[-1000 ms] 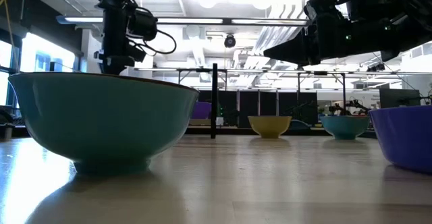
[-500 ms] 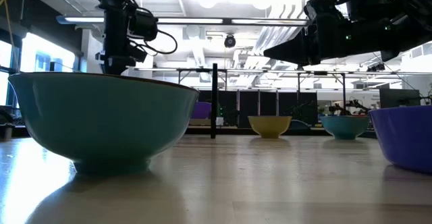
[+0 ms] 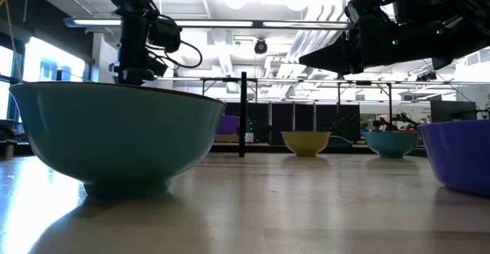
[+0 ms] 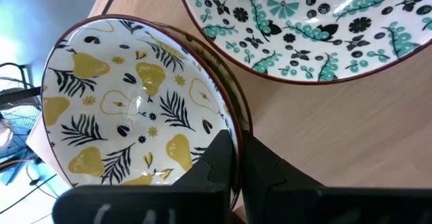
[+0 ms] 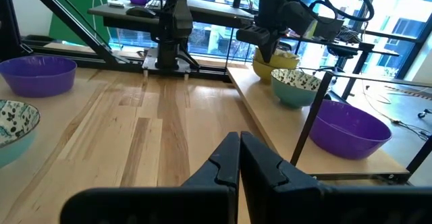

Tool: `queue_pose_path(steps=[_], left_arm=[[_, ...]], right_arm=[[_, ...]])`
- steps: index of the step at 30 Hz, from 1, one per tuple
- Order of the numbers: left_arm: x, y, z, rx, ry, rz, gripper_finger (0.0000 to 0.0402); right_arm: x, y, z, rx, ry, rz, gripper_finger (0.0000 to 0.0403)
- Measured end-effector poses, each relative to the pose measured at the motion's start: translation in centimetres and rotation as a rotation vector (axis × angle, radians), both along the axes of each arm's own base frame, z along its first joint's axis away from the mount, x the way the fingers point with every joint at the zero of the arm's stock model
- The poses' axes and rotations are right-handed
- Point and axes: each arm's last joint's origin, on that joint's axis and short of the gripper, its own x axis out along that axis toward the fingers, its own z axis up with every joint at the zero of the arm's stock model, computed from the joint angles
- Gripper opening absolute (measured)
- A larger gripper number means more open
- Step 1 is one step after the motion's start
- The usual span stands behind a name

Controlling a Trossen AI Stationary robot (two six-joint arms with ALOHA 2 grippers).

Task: Pick & Place Mini bowls
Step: Stack the bottom yellow bowl on top of the other yellow bowl on the shelf, then stack the left violet bowl on top of the other violet bowl on the shelf

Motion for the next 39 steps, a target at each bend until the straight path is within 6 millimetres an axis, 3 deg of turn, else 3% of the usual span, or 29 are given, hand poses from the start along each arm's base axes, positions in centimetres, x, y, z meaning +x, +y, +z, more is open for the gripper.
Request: queue_pose_path(steps=[22,33,39], left_arm=[[0.04,-0.1,0.0,-0.021,-0.019,0.001,0.0032],[-0.14,-0.26,-0.01,-0.038,0.003,-0.007,0.0151],[-0.36,-0.37,0.5,-0.009,0.017,-0.027,0.0169]], right_arm=[[0.0,-0.01,0.0,0.001,0.0,0.0,0.0],[0.0,0.0,0.0,0.0,0.0,0.0,0.0],[0.0,0.0,0.0,0.0,0.0,0.0,0.0]])
